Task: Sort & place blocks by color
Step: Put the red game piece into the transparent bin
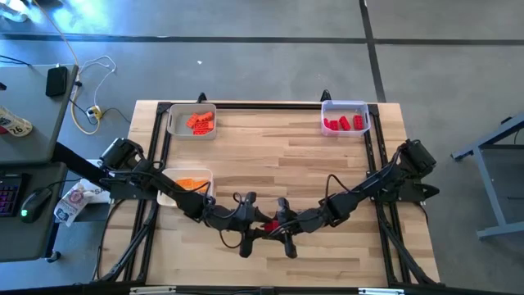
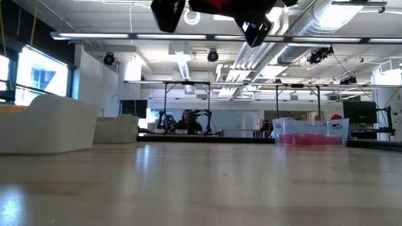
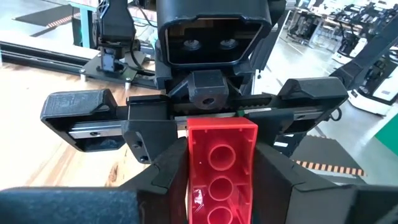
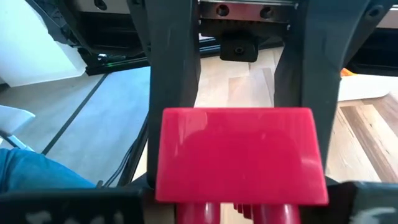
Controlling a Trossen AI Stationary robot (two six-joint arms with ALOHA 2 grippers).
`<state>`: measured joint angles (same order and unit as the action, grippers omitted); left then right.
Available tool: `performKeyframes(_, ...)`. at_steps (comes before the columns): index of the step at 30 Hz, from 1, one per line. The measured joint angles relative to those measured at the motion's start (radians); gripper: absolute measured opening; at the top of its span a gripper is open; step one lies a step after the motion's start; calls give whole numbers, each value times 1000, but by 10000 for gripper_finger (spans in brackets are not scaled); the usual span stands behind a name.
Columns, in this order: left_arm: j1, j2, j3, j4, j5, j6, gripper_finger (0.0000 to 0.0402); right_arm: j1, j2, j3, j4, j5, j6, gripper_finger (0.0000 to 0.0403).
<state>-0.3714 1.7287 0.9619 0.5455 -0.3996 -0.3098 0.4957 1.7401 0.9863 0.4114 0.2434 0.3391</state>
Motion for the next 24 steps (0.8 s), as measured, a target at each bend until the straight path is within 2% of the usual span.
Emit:
performKeyframes(5, 14, 0, 0, -4, 17, 0, 145, 0, 0, 0, -9, 19, 27, 117)
performKeyframes(10, 30, 0, 0, -15, 94, 0, 186, 1, 0, 0, -26, 30, 31, 117)
performKeyframes(14, 42, -2, 0, -35, 102, -1, 212, -3, 0, 0, -60, 45, 64, 117)
performKeyframes(19, 63, -65, 0, -161, 134, 31, 219, -19, -2, 3, -97, 79, 116, 117)
performKeyframes(24, 83, -161, 0, -328, 112, 36, 218, -34, 1, 1, -115, 72, 125, 117)
